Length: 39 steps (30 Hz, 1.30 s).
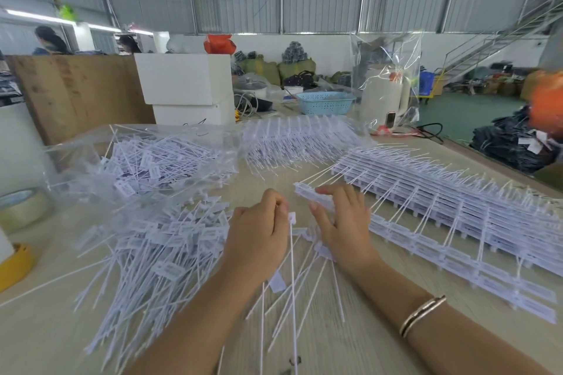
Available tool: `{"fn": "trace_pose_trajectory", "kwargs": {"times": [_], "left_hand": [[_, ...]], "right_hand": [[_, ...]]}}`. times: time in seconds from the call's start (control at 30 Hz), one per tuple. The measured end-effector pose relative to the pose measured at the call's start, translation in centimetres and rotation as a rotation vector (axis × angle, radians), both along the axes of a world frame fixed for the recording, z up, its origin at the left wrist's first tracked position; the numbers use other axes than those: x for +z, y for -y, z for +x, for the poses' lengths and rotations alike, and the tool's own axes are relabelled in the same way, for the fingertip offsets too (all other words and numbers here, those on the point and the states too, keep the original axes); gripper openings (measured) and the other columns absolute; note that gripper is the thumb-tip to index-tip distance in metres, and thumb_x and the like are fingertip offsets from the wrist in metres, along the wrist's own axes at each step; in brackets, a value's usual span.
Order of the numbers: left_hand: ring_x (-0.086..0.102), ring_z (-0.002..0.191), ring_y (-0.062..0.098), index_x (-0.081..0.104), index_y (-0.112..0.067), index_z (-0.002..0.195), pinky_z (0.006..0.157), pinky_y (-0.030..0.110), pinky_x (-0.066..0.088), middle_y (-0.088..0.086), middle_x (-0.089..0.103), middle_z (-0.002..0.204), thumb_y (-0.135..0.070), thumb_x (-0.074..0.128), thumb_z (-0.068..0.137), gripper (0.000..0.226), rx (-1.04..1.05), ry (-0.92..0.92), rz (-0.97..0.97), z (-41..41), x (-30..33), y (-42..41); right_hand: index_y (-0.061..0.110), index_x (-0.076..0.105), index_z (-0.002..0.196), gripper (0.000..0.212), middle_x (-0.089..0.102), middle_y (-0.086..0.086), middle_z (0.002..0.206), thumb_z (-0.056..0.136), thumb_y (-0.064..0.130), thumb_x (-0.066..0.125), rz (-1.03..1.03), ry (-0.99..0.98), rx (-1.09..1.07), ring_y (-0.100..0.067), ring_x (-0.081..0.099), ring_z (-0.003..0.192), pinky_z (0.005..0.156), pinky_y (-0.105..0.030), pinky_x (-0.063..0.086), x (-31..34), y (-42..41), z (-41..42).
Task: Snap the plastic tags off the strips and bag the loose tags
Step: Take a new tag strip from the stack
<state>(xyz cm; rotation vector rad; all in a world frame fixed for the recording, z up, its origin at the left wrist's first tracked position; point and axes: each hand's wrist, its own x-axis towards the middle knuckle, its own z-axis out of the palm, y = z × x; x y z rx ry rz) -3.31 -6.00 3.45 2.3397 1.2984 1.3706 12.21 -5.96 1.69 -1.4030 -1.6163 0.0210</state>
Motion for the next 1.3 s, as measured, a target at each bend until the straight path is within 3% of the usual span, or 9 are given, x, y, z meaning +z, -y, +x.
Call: {"fn": "trace_pose_trajectory", "kwargs": {"times": [0.13,0.3,0.43,0.5,0.63,0.87,1.0,1.1,1.3], "left_hand": [[0.039,0.044,0.003,0.048,-0.017,0.096,0.064,0.030,0.029,-0.010,0.037,0.042,-0.010,0.044,0.096,0.008,-0.009,0.000,-0.014,0.3,0.0,0.0],[0.042,0.044,0.008,0.052,-0.015,0.092,0.060,0.028,0.027,-0.010,0.040,0.045,-0.013,0.046,0.095,0.008,0.036,-0.046,0.006,0.1,0.0,-0.1],[0.042,0.052,0.004,0.045,-0.031,0.078,0.075,0.029,0.026,-0.013,0.046,0.056,-0.032,0.042,0.095,0.017,0.199,-0.239,0.017,-0.3,0.0,-0.4],[0.039,0.051,0.005,0.037,-0.027,0.066,0.079,0.031,0.030,-0.011,0.043,0.053,-0.035,0.041,0.096,0.031,0.228,-0.272,-0.009,-0.4,-0.1,-0.5],[0.036,0.046,0.006,0.030,-0.025,0.055,0.074,0.032,0.030,-0.007,0.034,0.046,-0.039,0.045,0.094,0.043,0.124,-0.180,-0.053,-0.1,-0.1,-0.6],[0.035,0.046,0.007,0.050,-0.014,0.060,0.053,0.025,0.025,-0.006,0.035,0.046,-0.034,0.053,0.093,0.038,-0.015,0.007,-0.253,-0.2,-0.5,-0.9],[0.034,0.049,0.011,0.053,-0.003,0.064,0.053,0.029,0.025,-0.003,0.036,0.051,-0.029,0.053,0.094,0.039,-0.081,0.127,-0.371,-0.4,-0.1,-1.2],[0.036,0.054,0.015,0.048,-0.012,0.057,0.057,0.029,0.025,0.001,0.038,0.055,-0.024,0.053,0.094,0.040,-0.114,0.213,-0.428,-0.3,0.1,-1.0],[0.035,0.044,0.006,0.046,-0.021,0.049,0.045,0.017,0.029,-0.013,0.038,0.042,-0.023,0.051,0.095,0.046,-0.153,0.419,-0.598,0.2,0.4,-0.9]], "right_hand": [[0.025,0.065,0.089,0.048,0.056,0.017,0.094,0.088,0.056,0.029,0.005,0.089,0.265,-0.001,0.043,0.098,0.085,-0.027,0.023,0.3,1.4,-1.2],[0.026,0.059,0.078,0.014,0.055,0.018,0.081,0.084,0.034,0.049,-0.048,-0.026,0.312,0.004,0.042,0.095,0.090,-0.035,0.025,0.4,0.9,-0.9],[0.022,0.056,0.076,0.014,0.050,0.016,0.079,0.082,0.028,0.046,-0.088,-0.243,0.290,-0.007,0.045,0.093,0.091,-0.034,0.031,0.2,0.7,-0.5],[0.018,0.055,0.075,0.017,0.048,0.012,0.078,0.082,0.029,0.044,-0.112,-0.303,0.299,-0.016,0.045,0.092,0.093,-0.040,0.033,0.1,0.6,-0.2],[0.021,0.059,0.076,0.021,0.054,-0.001,0.084,0.091,0.034,0.053,-0.271,-0.267,0.412,-0.022,0.048,0.097,0.101,-0.046,0.032,0.1,0.5,0.0],[0.023,0.061,0.071,0.022,0.054,0.007,0.071,0.090,0.012,0.062,-0.269,-0.333,0.509,-0.008,0.048,0.073,0.075,-0.027,0.035,0.8,0.8,0.0],[0.026,0.063,0.077,0.018,0.058,0.010,0.076,0.089,0.013,0.063,-0.163,-0.245,0.462,-0.012,0.054,0.080,0.088,-0.050,0.039,0.9,1.0,-0.4],[0.019,0.068,0.082,0.012,0.059,0.011,0.078,0.091,0.014,0.062,-0.075,-0.148,0.422,-0.016,0.057,0.082,0.086,-0.061,0.037,0.9,0.9,-0.4],[0.022,0.068,0.086,0.016,0.057,0.023,0.080,0.091,0.026,0.053,0.093,-0.059,0.348,-0.004,0.055,0.081,0.084,-0.038,0.028,0.4,1.2,-0.9]]}}
